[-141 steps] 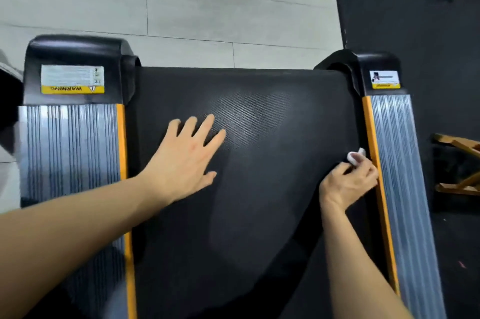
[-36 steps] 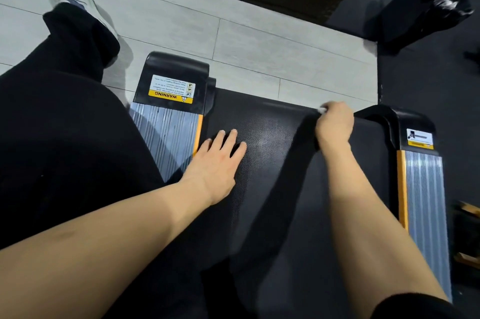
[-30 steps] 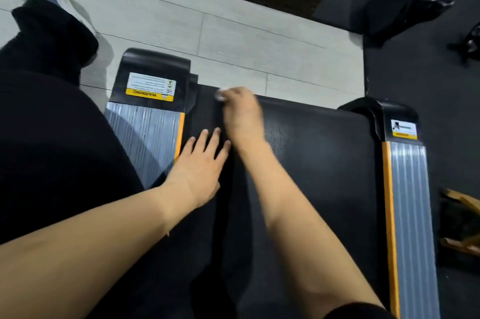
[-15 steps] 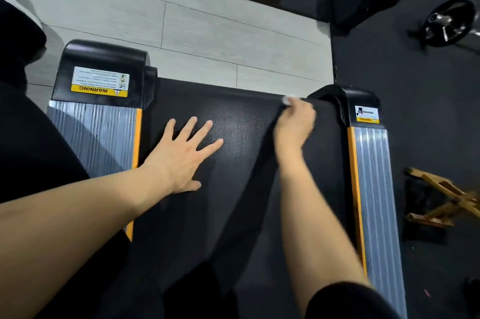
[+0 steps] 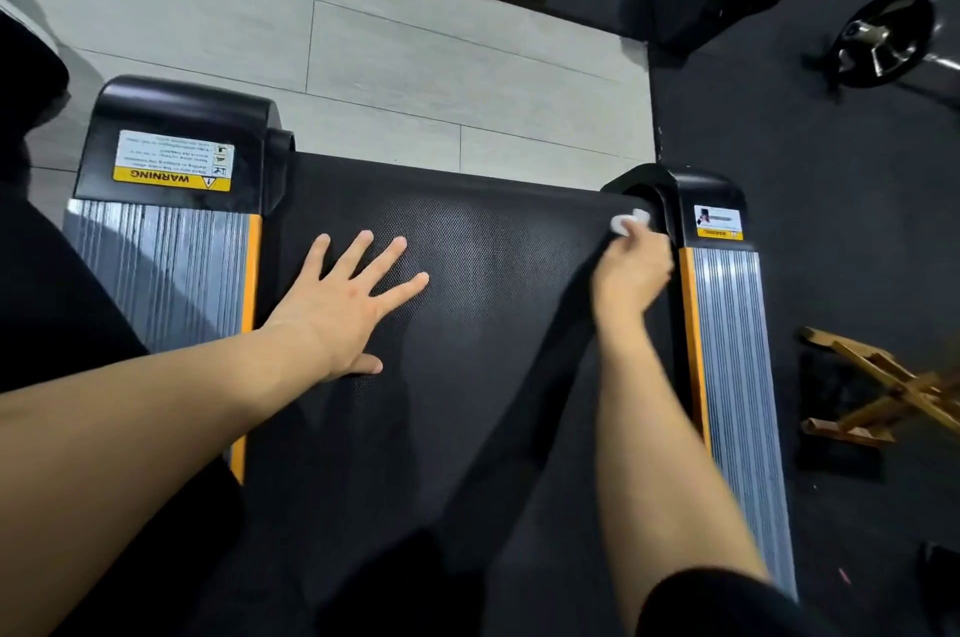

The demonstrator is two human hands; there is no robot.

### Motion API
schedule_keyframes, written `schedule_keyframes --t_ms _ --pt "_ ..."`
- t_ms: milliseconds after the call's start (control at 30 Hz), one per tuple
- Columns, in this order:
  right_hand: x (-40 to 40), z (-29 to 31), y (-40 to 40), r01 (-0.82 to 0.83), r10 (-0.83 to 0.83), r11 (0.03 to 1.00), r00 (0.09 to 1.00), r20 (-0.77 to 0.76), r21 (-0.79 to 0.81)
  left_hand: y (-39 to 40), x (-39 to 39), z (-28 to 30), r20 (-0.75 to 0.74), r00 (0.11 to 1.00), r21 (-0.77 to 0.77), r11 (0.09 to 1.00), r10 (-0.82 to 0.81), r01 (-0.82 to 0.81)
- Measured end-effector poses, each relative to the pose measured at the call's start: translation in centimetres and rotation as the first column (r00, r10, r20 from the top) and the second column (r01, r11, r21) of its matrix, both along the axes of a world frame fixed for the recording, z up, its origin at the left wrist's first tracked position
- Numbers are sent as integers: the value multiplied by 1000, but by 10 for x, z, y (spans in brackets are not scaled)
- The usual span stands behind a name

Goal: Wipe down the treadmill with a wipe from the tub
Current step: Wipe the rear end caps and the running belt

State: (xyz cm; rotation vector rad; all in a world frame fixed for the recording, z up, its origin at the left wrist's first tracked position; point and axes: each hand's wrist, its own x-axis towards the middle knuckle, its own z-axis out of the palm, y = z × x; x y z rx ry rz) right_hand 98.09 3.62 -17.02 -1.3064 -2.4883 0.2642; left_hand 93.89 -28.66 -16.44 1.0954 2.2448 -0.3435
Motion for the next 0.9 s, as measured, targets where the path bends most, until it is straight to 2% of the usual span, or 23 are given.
schedule_keyframes --t_ms 67,133,200,233,267,333,367,433,500,567,600,633,700,733,767,800,833,900 --pt "-14 -13 -65 -298 300 954 950 -83 39 3 1 1 -2 1000 -9 1000 8 -8" --pt "-11 -20 -132 -626 624 780 779 -64 0 6 2 3 13 1000 -35 999 25 -25" --pt "-6 -16 -143 -758 756 652 653 -48 -36 10 4 3 17 999 -38 998 49 -48" --pt "-5 -16 -122 -758 757 652 652 -44 -27 10 4 3 14 998 -35 998 58 -58" --pt "0 -17 -92 -708 709 705 705 -15 23 10 4 3 17 998 -32 998 63 -63" --pt "17 -13 -15 -477 472 871 879 70 115 8 5 3 27 997 -31 997 69 -68" --pt "31 -10 18 -326 317 939 944 92 113 9 6 2 23 997 -33 997 71 -70" --pt "51 -7 50 -80 77 996 994 76 31 10 6 2 9 998 -41 997 66 -65" --pt "49 -10 38 15 -15 1000 1000 21 -3 12 6 4 13 998 -48 997 65 -64" --pt "37 -11 -12 -78 78 997 992 -96 4 12 6 5 15 998 -48 997 65 -65" --pt "34 -12 -46 -214 215 977 965 -150 23 12 6 5 17 998 -48 997 66 -65" --pt "32 -13 -85 -396 390 918 904 -176 2 12 6 5 18 998 -49 997 67 -66" --pt "34 -10 -147 -689 680 723 722 -125 -48 11 5 6 17 998 -51 997 67 -66" --pt "35 -11 -152 -767 763 641 642 -70 -43 11 5 7 19 998 -49 997 67 -66" --pt "34 -14 -137 -786 785 616 618 -40 -49 11 5 7 20 998 -46 997 67 -66" --pt "34 -15 -109 -742 742 667 669 -27 -70 11 4 7 22 997 -41 997 68 -67" --pt "37 -18 -71 -646 647 762 762 14 -54 10 4 7 25 997 -37 997 71 -70" --pt "56 -15 8 -332 331 941 943 39 62 9 6 6 26 997 -37 997 76 -75"
